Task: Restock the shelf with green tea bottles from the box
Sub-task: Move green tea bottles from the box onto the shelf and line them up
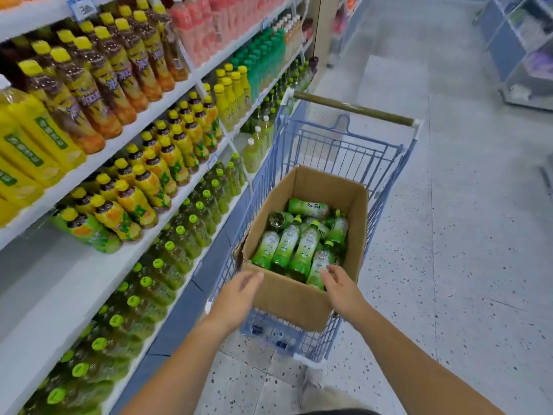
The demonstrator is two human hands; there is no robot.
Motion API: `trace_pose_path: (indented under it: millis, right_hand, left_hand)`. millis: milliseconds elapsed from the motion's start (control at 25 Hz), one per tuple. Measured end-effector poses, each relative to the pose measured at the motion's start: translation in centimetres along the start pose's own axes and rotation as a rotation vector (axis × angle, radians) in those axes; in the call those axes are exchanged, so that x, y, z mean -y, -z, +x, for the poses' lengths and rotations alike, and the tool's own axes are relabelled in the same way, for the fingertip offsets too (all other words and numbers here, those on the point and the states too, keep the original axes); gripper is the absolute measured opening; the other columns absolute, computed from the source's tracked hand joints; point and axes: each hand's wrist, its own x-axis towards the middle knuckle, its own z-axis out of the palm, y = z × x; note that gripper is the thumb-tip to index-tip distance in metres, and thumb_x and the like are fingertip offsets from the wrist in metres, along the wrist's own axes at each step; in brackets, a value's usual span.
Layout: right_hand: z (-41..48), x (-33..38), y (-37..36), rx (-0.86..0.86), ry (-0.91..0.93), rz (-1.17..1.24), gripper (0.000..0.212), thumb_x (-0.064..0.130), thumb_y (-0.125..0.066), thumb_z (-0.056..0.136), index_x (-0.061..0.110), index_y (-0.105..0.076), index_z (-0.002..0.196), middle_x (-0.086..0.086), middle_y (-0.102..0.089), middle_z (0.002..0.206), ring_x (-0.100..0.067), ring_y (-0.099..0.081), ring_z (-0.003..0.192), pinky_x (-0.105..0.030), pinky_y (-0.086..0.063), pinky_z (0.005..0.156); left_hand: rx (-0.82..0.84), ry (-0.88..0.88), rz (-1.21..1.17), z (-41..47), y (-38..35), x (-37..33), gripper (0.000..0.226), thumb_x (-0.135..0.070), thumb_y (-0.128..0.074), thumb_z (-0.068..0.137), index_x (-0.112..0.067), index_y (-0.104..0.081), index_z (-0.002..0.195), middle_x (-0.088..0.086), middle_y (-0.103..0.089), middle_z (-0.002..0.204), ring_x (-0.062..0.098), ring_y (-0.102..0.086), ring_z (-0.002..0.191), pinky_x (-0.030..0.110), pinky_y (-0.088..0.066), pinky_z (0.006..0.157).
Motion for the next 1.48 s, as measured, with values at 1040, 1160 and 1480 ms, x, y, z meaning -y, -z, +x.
trace_pose_path:
  millis: [1040,1160,1480]
  right_hand:
    - [15.9,-5.4,-3.6,-0.01,-0.662,0.279,0.025,0.015,-0.067,0.089,0.008,-0.055,0.109,-0.007,-0.065,0.096,-0.019,-0.065,0.078,-0.033,-0.055,0.069]
    - [16.2,-5.8,-4.1,-0.024,-0.678,0.345,0.062,0.013,-0.079,0.083,0.01,-0.032,0.123,-0.008,-0.057,0.111,-0.018,-0.062,0.088,-0.03,-0.056,0.068]
    - [16.9,-6.4,-4.5,-0.074,-0.741,0.359,0.076,0.017,-0.091,0.068,0.008,-0.039,0.122,-0.01,-0.06,0.113,-0.03,-0.065,0.103,-0.047,-0.058,0.09]
  left_hand:
    - [0.362,0.152,0.63,27.7,-13.3,-2.9,0.052,-0.038,-0.056,0.095,-0.008,-0.043,0.135,0.003,-0.06,0.103,0.022,-0.064,0.085,0.041,-0.055,0.08]
    - [0.301,0.137,0.639,28.6,-14.2,-2.9,0.051,-0.03,-0.066,0.093,-0.004,-0.045,0.131,0.001,-0.059,0.09,0.013,-0.057,0.07,0.033,-0.05,0.06]
    - [0.313,0.144,0.755,30.4,-15.3,-4.1,0.049,-0.042,-0.083,0.081,-0.004,-0.058,0.099,0.009,-0.065,0.077,0.02,-0.064,0.064,0.03,-0.035,0.044]
